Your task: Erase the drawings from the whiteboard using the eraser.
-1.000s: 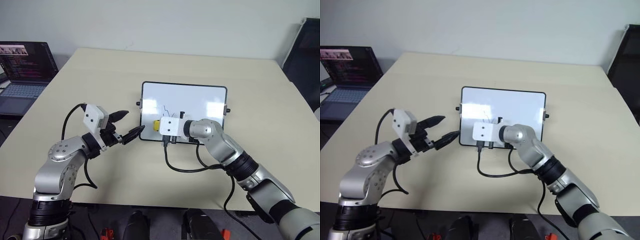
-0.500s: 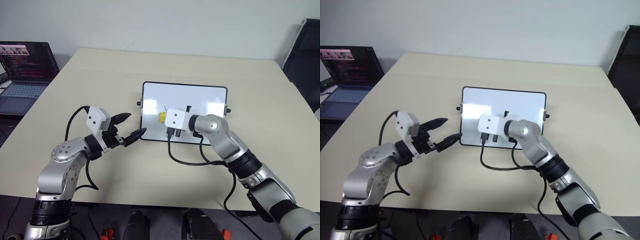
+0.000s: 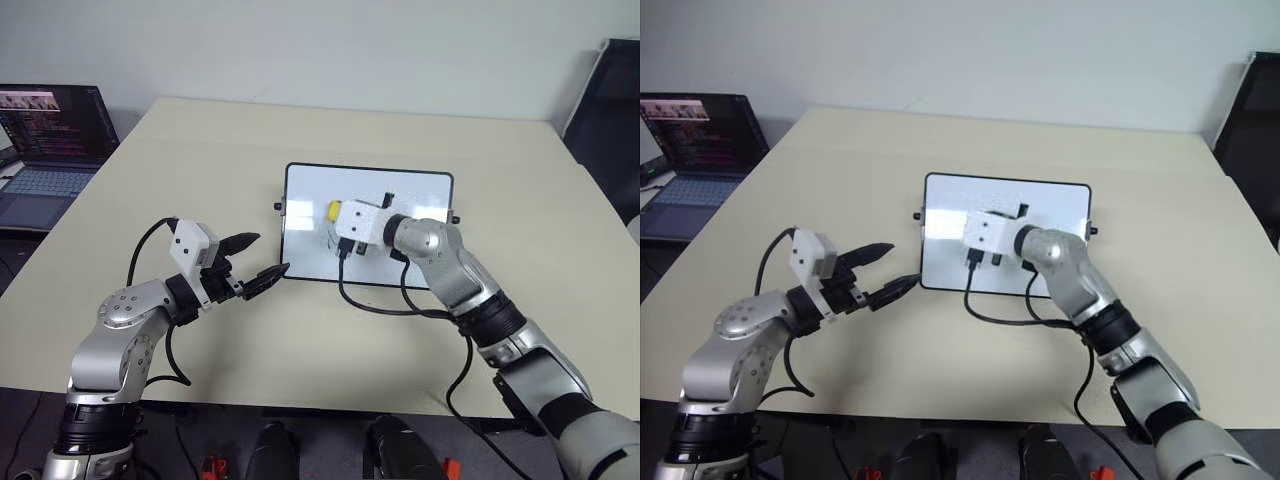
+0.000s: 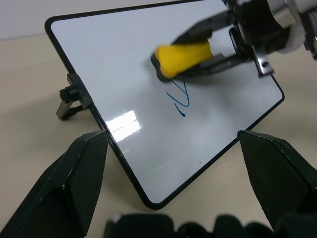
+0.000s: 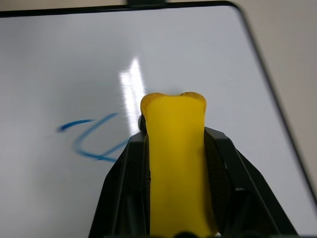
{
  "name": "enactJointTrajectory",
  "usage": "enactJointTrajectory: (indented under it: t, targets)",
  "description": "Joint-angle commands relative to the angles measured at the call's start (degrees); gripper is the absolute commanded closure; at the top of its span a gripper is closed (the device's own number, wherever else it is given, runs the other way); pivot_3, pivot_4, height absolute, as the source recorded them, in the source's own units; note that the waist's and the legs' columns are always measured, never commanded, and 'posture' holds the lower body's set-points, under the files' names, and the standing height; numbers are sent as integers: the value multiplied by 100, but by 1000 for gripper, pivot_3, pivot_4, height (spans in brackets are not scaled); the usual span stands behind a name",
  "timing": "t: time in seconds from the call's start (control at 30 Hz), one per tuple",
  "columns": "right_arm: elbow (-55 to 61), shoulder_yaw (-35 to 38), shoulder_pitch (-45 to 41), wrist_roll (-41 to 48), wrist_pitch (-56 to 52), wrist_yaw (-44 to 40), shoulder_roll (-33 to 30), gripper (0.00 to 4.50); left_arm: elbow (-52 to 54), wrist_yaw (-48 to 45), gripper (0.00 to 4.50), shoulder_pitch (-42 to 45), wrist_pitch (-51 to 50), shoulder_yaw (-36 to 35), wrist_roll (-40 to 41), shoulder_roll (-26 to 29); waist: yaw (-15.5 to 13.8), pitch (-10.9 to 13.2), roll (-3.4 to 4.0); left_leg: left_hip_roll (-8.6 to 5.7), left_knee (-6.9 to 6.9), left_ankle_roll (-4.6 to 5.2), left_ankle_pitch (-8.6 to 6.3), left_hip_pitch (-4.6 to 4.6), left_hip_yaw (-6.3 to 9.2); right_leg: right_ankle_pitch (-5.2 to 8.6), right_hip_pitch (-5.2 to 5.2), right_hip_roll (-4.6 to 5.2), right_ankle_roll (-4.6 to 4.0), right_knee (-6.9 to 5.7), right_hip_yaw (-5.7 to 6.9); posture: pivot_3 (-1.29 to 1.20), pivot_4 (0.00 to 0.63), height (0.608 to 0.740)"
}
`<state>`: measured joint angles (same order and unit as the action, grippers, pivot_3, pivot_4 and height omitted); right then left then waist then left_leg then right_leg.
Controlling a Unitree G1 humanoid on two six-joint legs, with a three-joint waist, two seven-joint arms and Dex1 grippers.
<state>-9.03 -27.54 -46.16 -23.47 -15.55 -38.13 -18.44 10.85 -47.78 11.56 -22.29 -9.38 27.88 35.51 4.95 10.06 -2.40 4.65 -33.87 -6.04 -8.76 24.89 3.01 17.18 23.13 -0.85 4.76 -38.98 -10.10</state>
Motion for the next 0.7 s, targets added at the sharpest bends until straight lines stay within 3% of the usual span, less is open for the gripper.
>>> enactJointTrajectory:
  t: [0.03, 0.13, 0.27, 0.33, 0.6, 0.7]
  targets:
    - [131, -219, 242, -47, -262, -617, -256, 3360, 271, 15, 0, 36, -11, -91, 80, 65, -1, 0, 0, 0, 0, 0, 0, 0, 0, 1, 0, 0, -1, 0, 0, 0, 150, 740]
    - [151, -197, 215, -162, -228, -596, -293, 3360, 453, 76, 0, 12, -128, -100, 126, 72, 0, 0, 0, -1, -5, 0, 0, -1, 0, 1, 0, 0, -3, -2, -1, 0, 150, 740]
    - [-321, 90, -131, -499, 97, 572, -156, 3360, 768, 210, 0, 14, -387, -123, 224, 94, 0, 0, 0, -3, -14, 0, 1, -4, -1, -6, 5, 2, -5, -2, -4, 0, 150, 740]
    - [-442, 160, -228, -488, 180, 769, -143, 3360, 794, 234, 0, 38, -443, -116, 239, 96, -3, 1, 1, -4, -15, 2, 4, -6, 0, -13, 8, 2, -8, -2, -5, 0, 150, 740]
    - [247, -249, 290, -64, -137, -883, -436, 3363, 595, 112, 0, 1, -316, -144, 202, 100, -7, -1, -1, -2, -6, 6, 7, -8, -1, -6, 5, 3, -6, 7, -2, 0, 150, 740]
    - [337, -246, 337, -174, -166, -888, -446, 3370, 510, 45, 0, -34, -234, -166, 190, 99, 2, 1, 1, -1, -2, 5, 6, -4, -2, -4, -1, 2, -7, 3, -3, 0, 150, 740]
